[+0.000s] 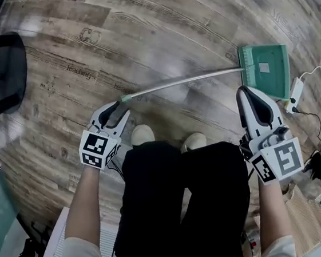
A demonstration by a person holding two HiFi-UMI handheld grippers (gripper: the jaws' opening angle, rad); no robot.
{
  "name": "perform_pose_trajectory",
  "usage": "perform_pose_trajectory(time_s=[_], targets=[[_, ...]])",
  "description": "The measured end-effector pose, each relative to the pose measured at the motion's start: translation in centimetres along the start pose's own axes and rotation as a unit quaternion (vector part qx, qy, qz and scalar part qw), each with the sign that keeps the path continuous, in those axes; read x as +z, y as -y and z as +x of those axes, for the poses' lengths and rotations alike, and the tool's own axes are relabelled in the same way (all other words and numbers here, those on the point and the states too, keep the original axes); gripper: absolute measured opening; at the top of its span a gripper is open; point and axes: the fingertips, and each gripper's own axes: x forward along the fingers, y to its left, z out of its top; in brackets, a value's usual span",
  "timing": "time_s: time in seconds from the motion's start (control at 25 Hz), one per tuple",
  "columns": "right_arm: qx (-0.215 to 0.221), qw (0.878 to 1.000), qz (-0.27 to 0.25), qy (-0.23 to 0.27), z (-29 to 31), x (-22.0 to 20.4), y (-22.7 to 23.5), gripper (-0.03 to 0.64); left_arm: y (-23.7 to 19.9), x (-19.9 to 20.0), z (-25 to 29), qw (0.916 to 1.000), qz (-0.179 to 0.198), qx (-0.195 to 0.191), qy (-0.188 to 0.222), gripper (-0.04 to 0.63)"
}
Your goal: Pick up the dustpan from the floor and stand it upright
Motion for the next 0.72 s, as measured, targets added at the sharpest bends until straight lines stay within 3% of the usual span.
perform_pose_trajectory(time_s=[0.16, 0.32, 0.56, 0.72], targets=[[0.011, 1.0, -0.015, 0.012, 2.0, -0.3, 1.4, 0.026, -2.4, -5.7, 3.7, 0.9984, 0.018, -0.021, -0.049, 0.204], [0.013, 0.999, -0.029, 0.01, 3.6, -1.4, 3.2, 0.026, -4.4, -10.0, 6.5, 0.9946, 0.039, -0.029, -0.092, 0.213], [-0.007, 1.0, -0.025, 0.015, 4.3, -2.1, 5.7, 0.026, -5.2, -11.6, 9.9, 0.9924, 0.042, -0.06, -0.099, 0.211], [-0.014, 0.999, -0.023, 0.022, 4.4, -2.1, 6.2, 0.026, -5.1, -11.8, 9.7, 0.989, 0.066, -0.084, -0.103, 0.149]])
